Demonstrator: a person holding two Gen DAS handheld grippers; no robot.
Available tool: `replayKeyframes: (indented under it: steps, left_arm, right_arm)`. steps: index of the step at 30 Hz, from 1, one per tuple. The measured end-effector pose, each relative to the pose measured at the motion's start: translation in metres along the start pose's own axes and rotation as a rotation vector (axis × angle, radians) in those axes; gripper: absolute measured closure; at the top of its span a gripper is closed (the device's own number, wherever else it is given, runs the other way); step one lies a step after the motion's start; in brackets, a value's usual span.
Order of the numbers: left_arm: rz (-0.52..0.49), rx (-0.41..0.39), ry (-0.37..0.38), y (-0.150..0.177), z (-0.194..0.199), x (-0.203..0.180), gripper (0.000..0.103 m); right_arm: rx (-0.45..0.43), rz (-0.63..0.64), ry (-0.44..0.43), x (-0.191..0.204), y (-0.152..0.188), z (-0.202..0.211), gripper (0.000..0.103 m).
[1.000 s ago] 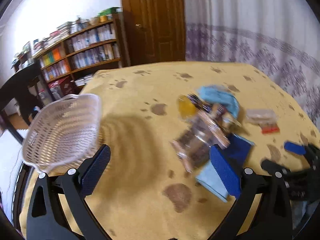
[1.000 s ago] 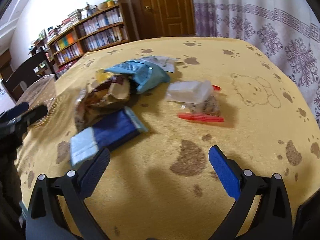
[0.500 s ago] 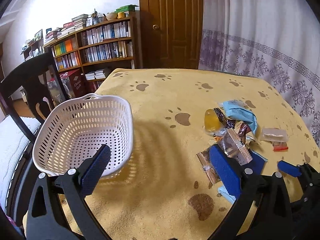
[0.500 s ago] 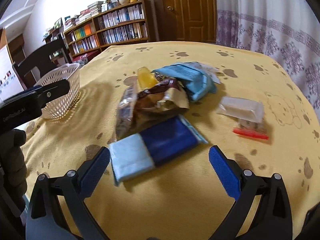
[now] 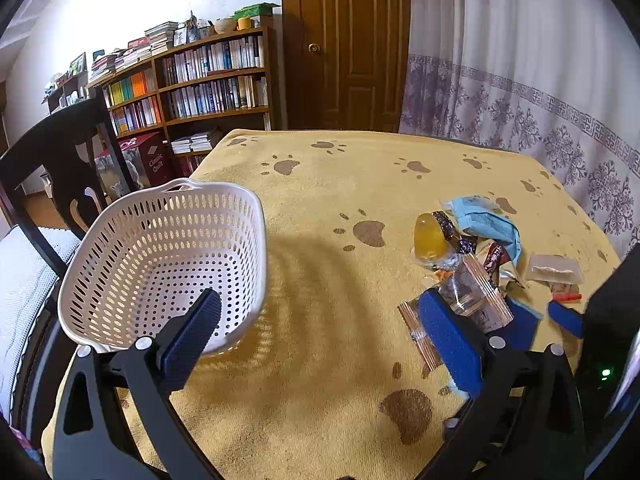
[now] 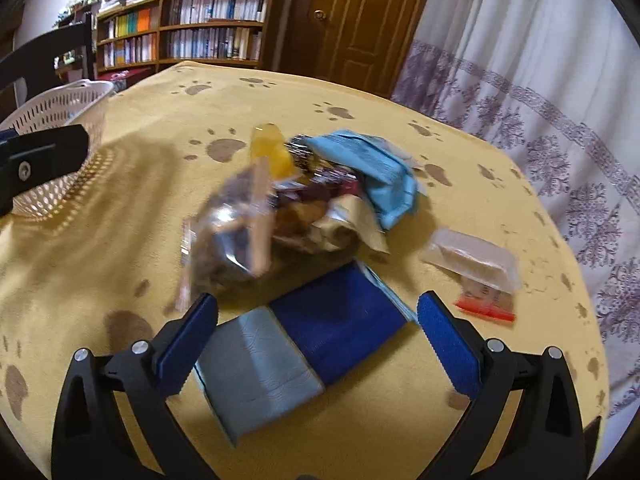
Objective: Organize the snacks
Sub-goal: 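Move the left gripper toward the clear bag of dark snacks, then grasp the clear bag of dark snacks with the left gripper and lift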
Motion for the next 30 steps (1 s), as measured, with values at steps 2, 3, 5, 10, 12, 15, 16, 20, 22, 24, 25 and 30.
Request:
replayKeyframes:
  steps: [2, 3, 5, 10, 12, 15, 16, 20, 22, 24, 25, 30]
  left_arm:
    - [-0.012, 0.0, 0.005, 0.001, 0.0, -0.004, 0.002]
    - [-0.024, 0.001, 0.012, 0.002, -0.001, -0.007, 0.002]
    - [-0.049, 0.003, 0.027, 0.006, -0.002, -0.013, 0.002]
    - [-0.146, 0.021, 0.113, 0.019, -0.009, -0.039, 0.002]
    - [-0.166, 0.039, 0.152, 0.025, -0.012, -0.048, 0.002]
    - [-0.227, 0.031, 0.182, 0.031, -0.015, -0.061, 0.002]
    - [-0.245, 0.027, 0.198, 0.032, -0.016, -0.065, 0.002]
    - [-0.28, 0.054, 0.243, 0.033, -0.032, -0.077, 0.002]
    - [-0.28, 0.074, 0.276, 0.031, -0.041, -0.083, 0.002]
    - [-0.282, 0.081, 0.307, 0.029, -0.049, -0.088, 0.004]
    - [-0.283, 0.086, 0.32, 0.028, -0.052, -0.09, 0.007]
    - [-0.265, 0.149, 0.379, 0.036, -0.071, -0.099, 0.037]
  right_arm:
    - [0.019, -0.027, 0.0, -0.016, 0.008, 0.0, 0.005]
    - [0.028, -0.047, -0.01, -0.025, 0.012, 0.001, 0.005]
    - [0.045, -0.098, -0.034, -0.047, 0.023, 0.005, 0.005]
    - [0.083, -0.225, -0.102, -0.091, 0.041, 0.002, 0.005]
    - [0.104, -0.27, -0.148, -0.1, 0.044, -0.002, 0.005]
    - [0.103, -0.282, -0.169, -0.101, 0.044, -0.005, 0.005]
    - [0.1, -0.27, -0.173, -0.099, 0.044, -0.005, 0.005]
    - [0.092, -0.239, -0.184, -0.091, 0.043, -0.004, 0.005]
    - [0.093, -0.238, -0.186, -0.09, 0.044, -0.003, 0.005]
    - [0.093, -0.242, -0.19, -0.091, 0.044, -0.003, 0.005]
    - [0.093, -0.243, -0.191, -0.091, 0.044, -0.003, 0.005]
    - [0.091, -0.235, -0.2, -0.088, 0.044, -0.001, 0.005]
Point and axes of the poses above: each gripper's, at about its wrist camera, not at the fingertips, and z roughly against the way its jaws point, x to its left, y to its underside, the point moved 3 cm from there along -z, roughly the way its jaws point, and after that the axes turned 10 degrees about -x, right-handed, at the moved point
